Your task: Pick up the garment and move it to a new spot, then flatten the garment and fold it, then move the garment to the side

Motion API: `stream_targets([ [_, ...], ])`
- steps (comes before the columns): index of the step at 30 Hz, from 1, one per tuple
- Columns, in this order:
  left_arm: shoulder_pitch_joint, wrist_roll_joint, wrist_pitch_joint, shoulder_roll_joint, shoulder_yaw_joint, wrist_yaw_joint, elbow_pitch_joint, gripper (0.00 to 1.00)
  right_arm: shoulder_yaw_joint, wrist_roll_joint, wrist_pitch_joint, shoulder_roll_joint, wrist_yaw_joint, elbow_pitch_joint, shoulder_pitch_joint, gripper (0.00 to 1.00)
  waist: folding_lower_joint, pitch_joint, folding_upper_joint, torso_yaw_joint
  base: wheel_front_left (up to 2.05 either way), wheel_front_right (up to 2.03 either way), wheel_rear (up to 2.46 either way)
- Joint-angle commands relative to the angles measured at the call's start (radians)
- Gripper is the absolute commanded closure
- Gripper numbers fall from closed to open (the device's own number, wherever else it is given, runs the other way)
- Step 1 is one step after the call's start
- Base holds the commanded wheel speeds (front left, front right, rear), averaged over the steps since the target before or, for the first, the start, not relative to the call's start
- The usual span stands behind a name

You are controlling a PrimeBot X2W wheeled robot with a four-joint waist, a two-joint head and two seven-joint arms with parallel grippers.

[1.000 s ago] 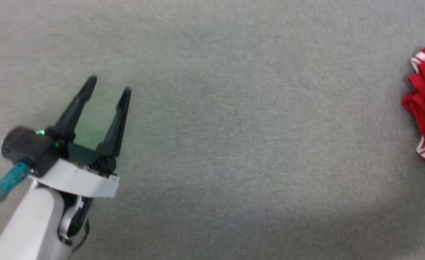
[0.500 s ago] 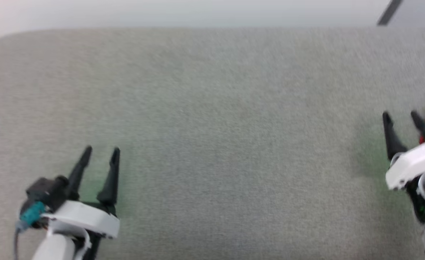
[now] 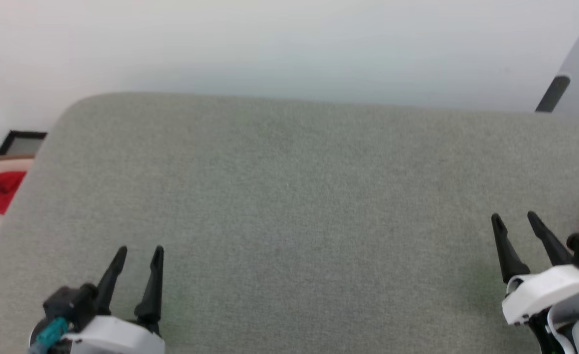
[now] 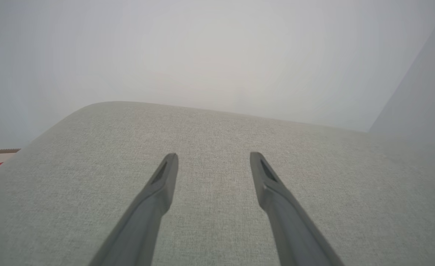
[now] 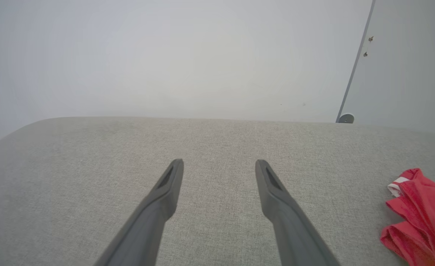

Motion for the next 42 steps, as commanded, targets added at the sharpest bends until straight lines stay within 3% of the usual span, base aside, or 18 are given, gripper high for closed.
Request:
stream_targets([
  [1,0.015,0.007,0.0,-0.004,0.004,0.0,-0.006,0.0,0.001,0.005,-0.003,0.0,-0.001,-0.009,0.018,0.0,0.0,-0.038,0.0,0.014,0.0,0.0,0.0],
  [22,0.218,0.045,0.0,-0.029,0.085,0.0,-0.162,0.0,-0.117,-0.013,0.035,0.044,-0.001,-0.278,0.282,0.0,0.0,-0.069,0.0,-0.032,0.0,0.0,0.0],
  [42,0.21,0.066,0.0,-0.042,0.1,0.0,-0.177,0.0,-0.131,-0.036,0.01,0.077,-0.001,-0.334,0.321,0.0,0.0,-0.062,0.0,-0.033,0.0,0.0,0.0],
])
